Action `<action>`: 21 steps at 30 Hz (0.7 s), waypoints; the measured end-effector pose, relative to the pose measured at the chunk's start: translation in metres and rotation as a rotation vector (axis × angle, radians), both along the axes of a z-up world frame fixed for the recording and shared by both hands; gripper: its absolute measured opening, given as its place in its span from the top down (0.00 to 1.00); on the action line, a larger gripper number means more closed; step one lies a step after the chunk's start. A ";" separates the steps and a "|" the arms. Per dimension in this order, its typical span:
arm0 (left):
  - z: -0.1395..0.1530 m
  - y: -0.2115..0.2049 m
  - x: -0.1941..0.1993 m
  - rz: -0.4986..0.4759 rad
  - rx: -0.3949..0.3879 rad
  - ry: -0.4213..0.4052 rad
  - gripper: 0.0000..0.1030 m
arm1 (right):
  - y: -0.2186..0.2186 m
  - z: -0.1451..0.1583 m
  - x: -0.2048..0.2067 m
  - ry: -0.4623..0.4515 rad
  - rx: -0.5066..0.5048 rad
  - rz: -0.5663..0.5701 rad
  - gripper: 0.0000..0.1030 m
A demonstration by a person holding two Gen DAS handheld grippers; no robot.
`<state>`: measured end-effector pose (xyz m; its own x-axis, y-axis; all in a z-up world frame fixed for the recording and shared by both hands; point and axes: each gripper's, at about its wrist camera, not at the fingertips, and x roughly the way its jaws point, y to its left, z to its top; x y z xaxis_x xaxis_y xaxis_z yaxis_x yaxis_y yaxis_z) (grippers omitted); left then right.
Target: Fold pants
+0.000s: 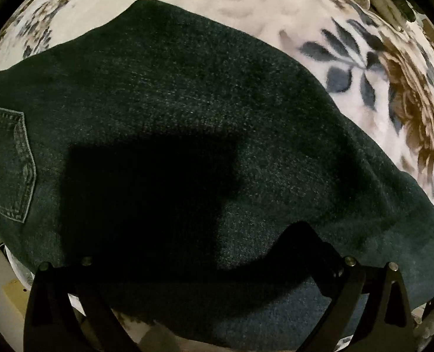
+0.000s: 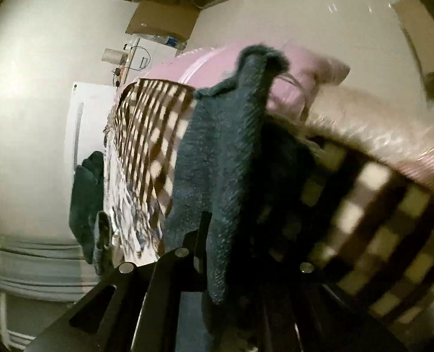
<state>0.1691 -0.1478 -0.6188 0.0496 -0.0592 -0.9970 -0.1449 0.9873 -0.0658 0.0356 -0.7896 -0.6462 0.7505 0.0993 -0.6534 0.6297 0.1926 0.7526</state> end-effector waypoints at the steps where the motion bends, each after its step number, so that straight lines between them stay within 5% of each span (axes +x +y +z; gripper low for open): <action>1: 0.001 0.001 -0.001 0.001 0.000 0.005 0.00 | -0.002 -0.005 -0.002 -0.002 0.016 0.002 0.93; 3: 0.000 0.000 -0.002 0.001 0.002 0.009 0.00 | -0.009 -0.020 -0.007 -0.023 0.066 0.011 0.91; 5: 0.004 0.022 0.000 0.004 0.002 0.009 0.00 | -0.017 -0.029 0.001 -0.040 0.107 0.027 0.75; 10: 0.001 0.015 0.000 0.010 0.027 -0.031 0.00 | -0.015 -0.026 0.003 -0.028 0.061 0.033 0.81; 11: 0.002 0.012 -0.001 0.003 0.039 -0.040 0.00 | -0.011 -0.019 0.008 -0.016 0.022 0.040 0.90; 15: 0.010 0.008 -0.005 -0.003 0.005 -0.045 0.00 | 0.005 0.034 0.006 0.009 -0.105 0.044 0.91; 21: 0.047 0.004 -0.016 -0.031 -0.110 -0.081 0.00 | 0.084 0.136 0.037 -0.023 -0.320 0.218 0.91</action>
<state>0.1526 -0.1435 -0.5716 0.1256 -0.1705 -0.9773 -0.1039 0.9774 -0.1839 0.0722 -0.7052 -0.5106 0.7490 0.0516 -0.6605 0.5319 0.5475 0.6459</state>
